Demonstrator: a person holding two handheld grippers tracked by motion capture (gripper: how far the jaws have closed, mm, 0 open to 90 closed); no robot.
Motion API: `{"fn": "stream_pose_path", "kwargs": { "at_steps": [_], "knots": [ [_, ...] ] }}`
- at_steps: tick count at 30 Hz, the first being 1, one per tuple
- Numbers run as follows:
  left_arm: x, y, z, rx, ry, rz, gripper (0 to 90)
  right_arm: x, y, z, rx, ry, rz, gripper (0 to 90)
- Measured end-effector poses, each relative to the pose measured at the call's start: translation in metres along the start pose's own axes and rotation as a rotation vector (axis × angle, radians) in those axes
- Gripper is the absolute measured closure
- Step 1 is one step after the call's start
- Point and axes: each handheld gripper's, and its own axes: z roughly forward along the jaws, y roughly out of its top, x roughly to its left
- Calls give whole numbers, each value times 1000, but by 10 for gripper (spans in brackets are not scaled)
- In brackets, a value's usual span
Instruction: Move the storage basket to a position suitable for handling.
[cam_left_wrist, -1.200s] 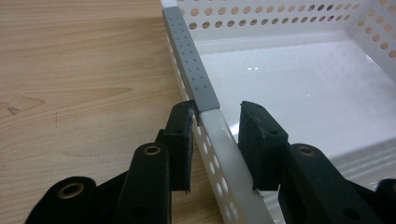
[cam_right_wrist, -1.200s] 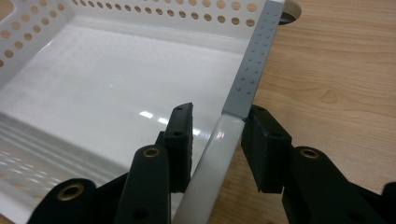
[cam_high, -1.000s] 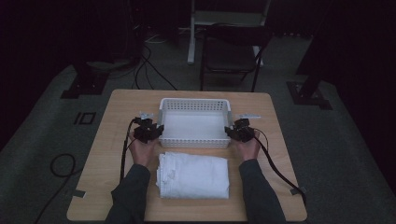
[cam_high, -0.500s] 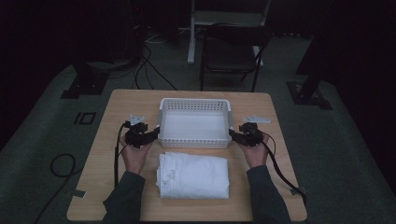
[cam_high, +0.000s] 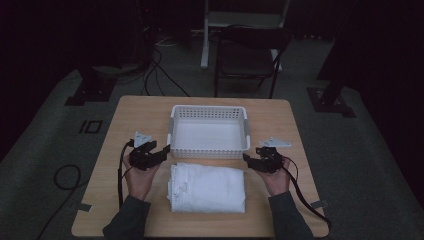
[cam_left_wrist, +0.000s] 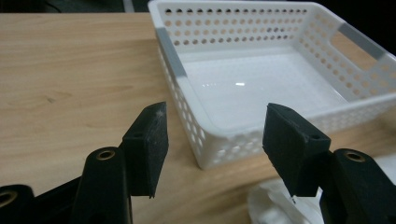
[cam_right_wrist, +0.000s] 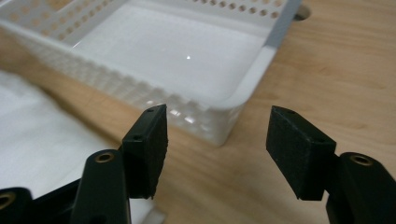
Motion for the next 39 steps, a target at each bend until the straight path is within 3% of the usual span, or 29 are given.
{"fn": "stream_pose_path", "kwargs": {
  "at_steps": [6,11,20,23,26,29,32,39],
  "knots": [
    [-12,-17,-9,36,-43,14,386,7,-16,-10,10,44,6,356],
    [-24,-30,-15,58,-48,46,378,13,-31,-17,14,72,5,378],
    [-48,-52,-25,99,-99,83,361,40,-54,-19,44,143,-3,367],
    [-53,-62,-29,111,-112,86,361,51,-59,-17,71,163,-31,331],
    [-57,-73,-27,149,-131,81,362,58,-66,-13,100,147,-64,326],
    [-56,-80,-21,171,-122,78,357,58,-67,-8,118,153,-62,335],
    [-53,-82,-16,179,-129,63,361,58,-67,-5,129,150,-59,337],
    [-52,-83,-7,181,-121,76,366,56,-66,6,144,140,-58,342]
  ]
}}
